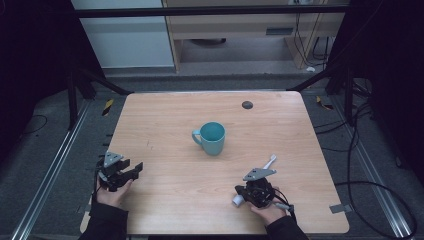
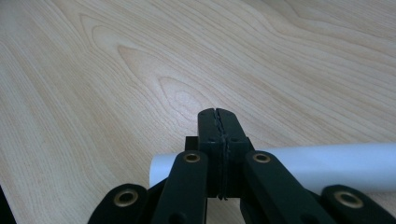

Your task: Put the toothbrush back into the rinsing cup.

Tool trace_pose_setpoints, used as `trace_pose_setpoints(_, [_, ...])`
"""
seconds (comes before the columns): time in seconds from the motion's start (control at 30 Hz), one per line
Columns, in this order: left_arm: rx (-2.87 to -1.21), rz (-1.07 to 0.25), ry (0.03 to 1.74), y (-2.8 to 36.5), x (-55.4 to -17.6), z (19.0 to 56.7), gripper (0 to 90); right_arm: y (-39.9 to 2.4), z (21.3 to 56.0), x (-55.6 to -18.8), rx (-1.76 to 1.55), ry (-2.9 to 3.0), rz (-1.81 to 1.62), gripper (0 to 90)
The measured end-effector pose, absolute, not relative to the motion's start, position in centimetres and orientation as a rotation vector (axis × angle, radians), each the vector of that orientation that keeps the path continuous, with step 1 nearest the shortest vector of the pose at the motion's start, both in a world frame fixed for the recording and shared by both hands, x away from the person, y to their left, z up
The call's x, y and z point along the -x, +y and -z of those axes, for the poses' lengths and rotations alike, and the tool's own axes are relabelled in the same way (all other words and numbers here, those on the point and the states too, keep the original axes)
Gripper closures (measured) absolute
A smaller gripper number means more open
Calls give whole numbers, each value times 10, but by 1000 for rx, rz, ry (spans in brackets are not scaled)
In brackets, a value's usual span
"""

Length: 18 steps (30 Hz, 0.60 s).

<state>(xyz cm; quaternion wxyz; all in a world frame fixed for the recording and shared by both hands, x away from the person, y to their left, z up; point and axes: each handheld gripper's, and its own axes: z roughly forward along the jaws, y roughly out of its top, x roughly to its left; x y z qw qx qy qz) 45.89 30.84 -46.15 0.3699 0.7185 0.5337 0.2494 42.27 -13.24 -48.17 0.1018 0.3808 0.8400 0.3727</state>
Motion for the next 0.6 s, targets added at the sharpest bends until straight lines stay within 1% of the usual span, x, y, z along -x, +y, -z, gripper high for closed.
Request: trace_pose_setpoints(0.6, [-1840,-642,1368,308,-458,461,440,-138,482,-420,-1138,2492,-1081,897])
